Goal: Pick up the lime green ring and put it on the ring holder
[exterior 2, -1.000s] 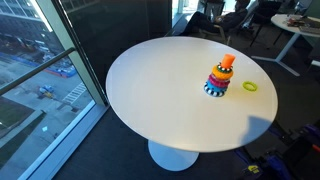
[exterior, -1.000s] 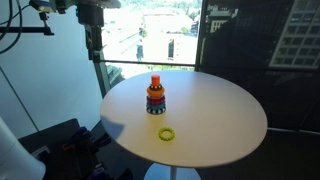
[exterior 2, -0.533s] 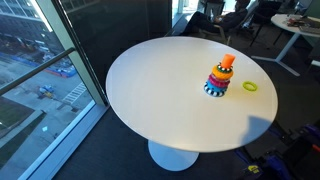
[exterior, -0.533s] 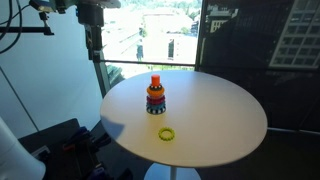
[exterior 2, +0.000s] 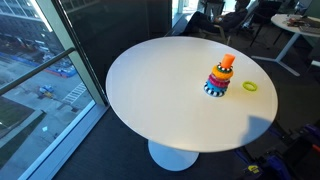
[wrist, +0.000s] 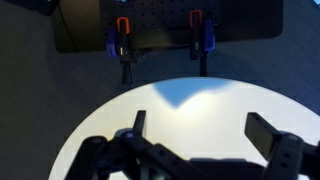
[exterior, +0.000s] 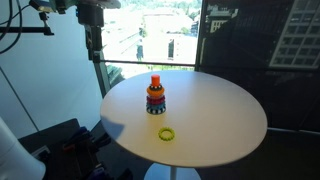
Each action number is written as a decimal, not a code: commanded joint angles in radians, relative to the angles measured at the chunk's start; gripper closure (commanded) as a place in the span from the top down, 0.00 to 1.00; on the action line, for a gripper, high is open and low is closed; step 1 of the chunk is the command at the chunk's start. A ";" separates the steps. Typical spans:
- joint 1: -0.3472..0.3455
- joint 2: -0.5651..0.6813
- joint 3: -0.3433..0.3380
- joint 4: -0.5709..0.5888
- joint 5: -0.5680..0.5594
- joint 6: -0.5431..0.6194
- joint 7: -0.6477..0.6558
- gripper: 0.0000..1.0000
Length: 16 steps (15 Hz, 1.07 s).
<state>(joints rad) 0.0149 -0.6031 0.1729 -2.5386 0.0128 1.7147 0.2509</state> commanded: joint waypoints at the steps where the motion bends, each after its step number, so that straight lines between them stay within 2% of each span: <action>1: 0.006 0.026 -0.020 0.034 -0.010 0.000 -0.005 1.00; 5: 0.000 0.059 -0.040 0.056 -0.011 0.041 -0.021 1.00; 16: -0.040 0.194 -0.133 0.042 -0.037 0.262 -0.078 1.00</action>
<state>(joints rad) -0.0133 -0.4483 0.0669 -2.5054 -0.0119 1.9393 0.2197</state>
